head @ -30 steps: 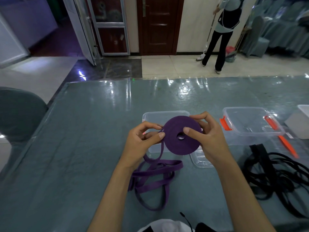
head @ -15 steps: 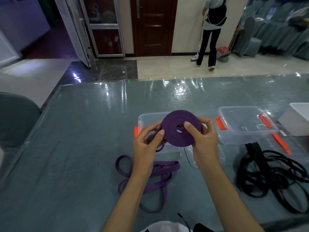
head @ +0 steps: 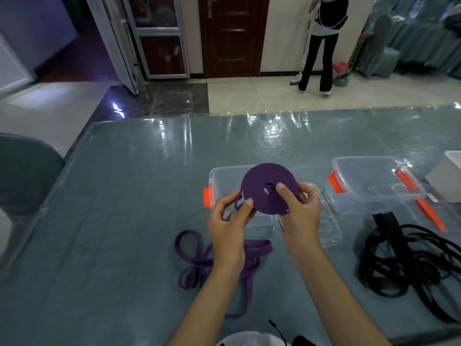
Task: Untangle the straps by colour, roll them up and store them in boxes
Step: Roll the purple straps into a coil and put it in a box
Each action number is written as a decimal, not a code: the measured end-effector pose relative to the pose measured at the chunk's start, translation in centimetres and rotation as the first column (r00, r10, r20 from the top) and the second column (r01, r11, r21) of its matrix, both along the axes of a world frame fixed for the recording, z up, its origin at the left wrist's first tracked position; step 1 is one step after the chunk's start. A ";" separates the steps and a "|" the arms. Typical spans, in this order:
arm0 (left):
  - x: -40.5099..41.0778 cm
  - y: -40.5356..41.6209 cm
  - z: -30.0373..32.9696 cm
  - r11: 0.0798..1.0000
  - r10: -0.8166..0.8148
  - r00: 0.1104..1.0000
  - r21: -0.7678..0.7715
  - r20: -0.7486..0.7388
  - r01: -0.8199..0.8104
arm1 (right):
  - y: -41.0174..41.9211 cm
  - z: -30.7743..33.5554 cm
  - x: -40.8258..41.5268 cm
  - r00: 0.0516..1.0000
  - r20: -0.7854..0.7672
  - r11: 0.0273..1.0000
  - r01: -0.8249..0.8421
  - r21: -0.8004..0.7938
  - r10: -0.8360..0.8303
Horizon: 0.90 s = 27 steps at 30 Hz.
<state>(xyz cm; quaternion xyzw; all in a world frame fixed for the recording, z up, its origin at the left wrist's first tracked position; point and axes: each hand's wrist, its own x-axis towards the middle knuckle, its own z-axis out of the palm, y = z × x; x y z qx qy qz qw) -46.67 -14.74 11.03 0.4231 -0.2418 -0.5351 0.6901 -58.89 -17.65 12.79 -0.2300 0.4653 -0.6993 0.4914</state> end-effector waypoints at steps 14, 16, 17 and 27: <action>1.5 -5.2 -2.7 0.969 -0.023 1.000 0.247 0.020 0.018 | -3.4 -3.2 -2.5 0.940 -0.029 0.934 -0.334 0.126 0.340; 1.2 -6.0 -3.2 0.965 -0.082 0.996 0.252 0.019 0.074 | -4.0 -3.7 -2.0 0.957 0.012 0.945 -0.290 0.152 0.291; 1.0 -6.5 -3.5 0.963 -0.093 0.995 0.257 0.032 0.082 | -4.3 -3.8 -1.8 0.961 0.021 0.946 -0.274 0.173 0.275; 1.0 -15.8 -7.7 0.890 -0.196 0.958 0.449 0.211 0.083 | -11.5 -6.0 -3.4 0.724 -0.490 0.820 -0.182 0.542 0.485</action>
